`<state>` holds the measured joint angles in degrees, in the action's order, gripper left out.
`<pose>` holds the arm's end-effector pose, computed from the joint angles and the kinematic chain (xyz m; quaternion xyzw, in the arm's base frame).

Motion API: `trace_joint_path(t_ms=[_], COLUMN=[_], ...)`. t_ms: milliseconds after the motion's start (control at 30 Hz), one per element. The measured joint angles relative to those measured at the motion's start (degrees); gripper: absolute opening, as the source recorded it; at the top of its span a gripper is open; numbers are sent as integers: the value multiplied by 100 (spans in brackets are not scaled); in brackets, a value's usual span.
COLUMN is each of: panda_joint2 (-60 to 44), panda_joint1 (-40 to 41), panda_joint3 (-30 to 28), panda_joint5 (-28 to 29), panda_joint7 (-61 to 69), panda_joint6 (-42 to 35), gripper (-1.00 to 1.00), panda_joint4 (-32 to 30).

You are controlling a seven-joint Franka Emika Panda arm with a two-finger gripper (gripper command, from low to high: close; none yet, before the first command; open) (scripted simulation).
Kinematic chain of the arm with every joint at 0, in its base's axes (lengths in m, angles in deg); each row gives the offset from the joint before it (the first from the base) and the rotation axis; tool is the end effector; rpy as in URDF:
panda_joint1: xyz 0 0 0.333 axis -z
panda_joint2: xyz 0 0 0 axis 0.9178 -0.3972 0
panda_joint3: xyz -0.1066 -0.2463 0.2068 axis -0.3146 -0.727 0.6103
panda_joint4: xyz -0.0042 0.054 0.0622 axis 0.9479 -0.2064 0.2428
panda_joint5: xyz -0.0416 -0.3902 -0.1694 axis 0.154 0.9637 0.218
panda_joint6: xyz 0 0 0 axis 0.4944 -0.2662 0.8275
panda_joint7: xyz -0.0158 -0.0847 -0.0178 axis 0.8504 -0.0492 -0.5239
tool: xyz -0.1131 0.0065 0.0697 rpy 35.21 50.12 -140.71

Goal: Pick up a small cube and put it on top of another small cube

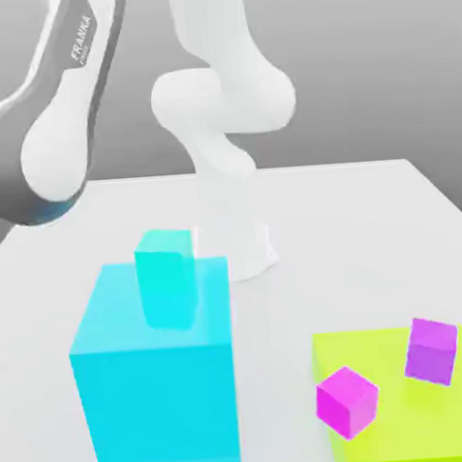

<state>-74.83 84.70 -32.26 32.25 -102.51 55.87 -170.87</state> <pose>0.5304 -0.3359 0.2177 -0.6928 0.7202 -0.0305 0.0185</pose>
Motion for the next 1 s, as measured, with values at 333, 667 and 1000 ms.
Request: trace_joint_path(t_ms=[333,667,1000], panda_joint2=[-1408,-607,595], panda_joint1=[442,-43,-1418], panda_joint3=[198,188,1317], panda_joint5=[-395,81,1130], panda_joint7=[137,245,1497], panda_joint6=[671,129,-130], gripper=[-100,-100,-100], panda_joint4=[314,165,-541])
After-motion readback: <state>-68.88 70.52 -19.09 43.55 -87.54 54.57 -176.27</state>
